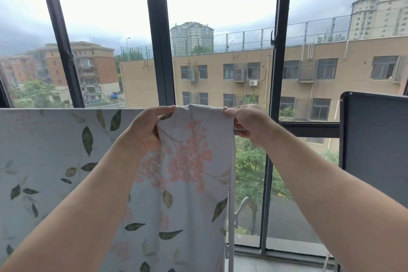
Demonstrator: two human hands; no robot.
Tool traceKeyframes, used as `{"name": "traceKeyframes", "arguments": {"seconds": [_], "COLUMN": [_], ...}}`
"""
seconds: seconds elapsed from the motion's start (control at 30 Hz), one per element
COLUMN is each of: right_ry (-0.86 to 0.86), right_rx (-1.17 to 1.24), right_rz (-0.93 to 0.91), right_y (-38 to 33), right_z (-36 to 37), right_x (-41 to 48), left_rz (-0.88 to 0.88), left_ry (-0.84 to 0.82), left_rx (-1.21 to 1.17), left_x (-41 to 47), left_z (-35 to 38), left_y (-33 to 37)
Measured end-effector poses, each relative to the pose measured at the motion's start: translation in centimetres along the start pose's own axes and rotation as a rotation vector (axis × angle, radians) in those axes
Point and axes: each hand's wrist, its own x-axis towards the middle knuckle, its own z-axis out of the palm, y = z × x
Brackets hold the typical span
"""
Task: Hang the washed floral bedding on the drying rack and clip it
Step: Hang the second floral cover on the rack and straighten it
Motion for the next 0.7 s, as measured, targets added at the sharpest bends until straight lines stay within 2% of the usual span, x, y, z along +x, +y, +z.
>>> {"name": "traceKeyframes", "arguments": {"seconds": [0.2,0.33,0.53,0.7], "right_ry": [0.047,0.031,-0.221,-0.493], "right_rx": [0.019,-0.025,-0.089,0.047], "right_rz": [-0.024,-0.082,-0.156,0.029], "right_y": [0.4,0.0,-2.2,-3.2], "right_z": [0.3,0.5,1.1,2.1], "right_x": [0.7,1.9,3.8,5.6], "left_rz": [-0.016,-0.004,0.021,0.082], "left_ry": [-0.056,-0.018,-0.045,-0.155], "left_rx": [0.095,0.158,0.282,0.331], "left_x": [-1.1,-0.9,0.0,0.7], "left_z": [2.9,5.0,7.6,8.1], "left_y": [1.6,2.6,3.6,4.0]}}
